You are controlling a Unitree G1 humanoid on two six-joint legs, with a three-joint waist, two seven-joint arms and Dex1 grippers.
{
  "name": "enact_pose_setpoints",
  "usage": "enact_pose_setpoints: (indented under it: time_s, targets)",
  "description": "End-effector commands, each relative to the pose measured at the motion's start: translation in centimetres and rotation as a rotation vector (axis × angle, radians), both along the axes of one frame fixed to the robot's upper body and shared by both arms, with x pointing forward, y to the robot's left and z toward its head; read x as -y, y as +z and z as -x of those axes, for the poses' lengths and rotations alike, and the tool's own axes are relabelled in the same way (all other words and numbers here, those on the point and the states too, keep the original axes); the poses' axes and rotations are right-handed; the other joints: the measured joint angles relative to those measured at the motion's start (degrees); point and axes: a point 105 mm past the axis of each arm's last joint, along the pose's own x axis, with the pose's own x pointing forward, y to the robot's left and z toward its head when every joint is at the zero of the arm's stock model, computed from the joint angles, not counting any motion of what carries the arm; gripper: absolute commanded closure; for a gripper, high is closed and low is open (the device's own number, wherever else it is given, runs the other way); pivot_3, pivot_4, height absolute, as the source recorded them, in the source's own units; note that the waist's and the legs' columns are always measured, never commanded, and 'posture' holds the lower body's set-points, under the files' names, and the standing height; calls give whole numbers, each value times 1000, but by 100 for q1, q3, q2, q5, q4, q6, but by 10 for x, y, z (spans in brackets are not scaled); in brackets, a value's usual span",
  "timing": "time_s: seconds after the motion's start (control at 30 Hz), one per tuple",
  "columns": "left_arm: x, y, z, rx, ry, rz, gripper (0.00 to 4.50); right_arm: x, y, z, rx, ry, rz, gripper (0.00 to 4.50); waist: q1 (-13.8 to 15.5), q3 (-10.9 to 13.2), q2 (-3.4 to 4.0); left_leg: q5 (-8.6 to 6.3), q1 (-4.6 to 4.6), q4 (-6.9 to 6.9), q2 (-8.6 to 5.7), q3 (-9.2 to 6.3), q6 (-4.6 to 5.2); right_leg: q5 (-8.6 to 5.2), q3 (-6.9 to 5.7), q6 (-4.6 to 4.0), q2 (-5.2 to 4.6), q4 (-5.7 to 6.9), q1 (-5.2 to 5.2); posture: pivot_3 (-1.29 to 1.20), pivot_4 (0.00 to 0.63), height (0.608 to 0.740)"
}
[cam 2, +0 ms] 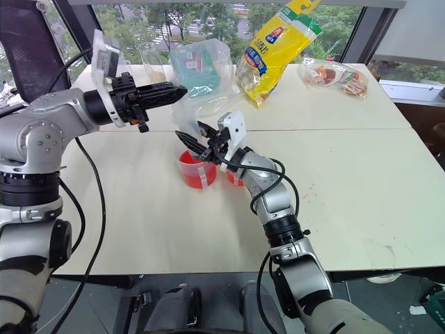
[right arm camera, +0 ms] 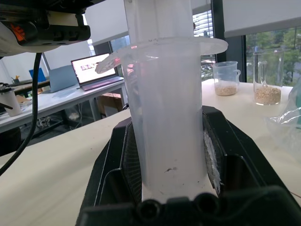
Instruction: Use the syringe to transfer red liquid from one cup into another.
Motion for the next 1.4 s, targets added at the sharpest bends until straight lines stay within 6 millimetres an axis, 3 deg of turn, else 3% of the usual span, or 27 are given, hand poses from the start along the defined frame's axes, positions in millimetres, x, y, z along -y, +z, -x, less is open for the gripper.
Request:
enact_pose_setpoints:
  time_s: [0.03, 0.27, 0.57, 0.7, 0.87, 0.97, 1.17, 1.4]
  targets:
    - [-8, 37, 17, 155, -12, 60, 3399, -16, -7, 9, -19, 88, 55, 3135, -2, 0, 0, 0, 0, 0, 0, 0, 0, 0, 0, 0, 0, 0, 0, 0, 150, 740]
    - [-17, 8, 16, 63, 3, 30, 48, -8, 18, 3, 9, 57, 1, 3135, 0, 0, 0, 0, 0, -1, 1, 0, 0, 0, 0, 0, -1, 0, 0, 0, 150, 740]
    - [-37, -1, 30, 29, 54, -1, 48, 3, 41, -5, 32, 17, -58, 3135, -3, 0, 0, 0, -1, -3, 0, 0, 0, 0, 0, 0, -3, -1, -2, 0, 150, 740]
    - [-42, 0, 32, 36, 78, 5, 48, 9, 61, -5, 60, -5, -112, 3135, 6, 0, 0, 0, -1, -3, 0, -1, 1, 0, -1, 0, -5, -2, -1, 0, 150, 740]
    - [-41, 5, 28, 51, 82, 24, 48, 37, 102, -6, 124, -92, -211, 3135, 7, 0, 0, 0, -2, -3, 0, -1, 1, 0, -2, 0, -5, -2, -1, 0, 150, 740]
    - [-36, 4, 26, 54, 69, 24, 48, 61, 116, -3, 146, -159, -243, 3135, 16, 0, 0, -1, -4, -4, 0, -1, 1, 0, -2, 0, -6, -5, -1, 0, 150, 740]
    - [-28, 0, 26, 43, 24, 15, 48, 92, 104, 2, 129, -267, -209, 3135, -9, 0, 0, -1, -5, -7, 1, -1, 2, 0, -1, 0, -4, -11, 0, 0, 150, 740]
    - [-19, -11, 33, 29, -47, -36, 48, 97, 65, 4, 48, -308, -168, 3135, 0, 1, 1, -1, -5, -11, 0, 2, 2, 0, 2, 0, -2, -12, -2, 0, 150, 740]
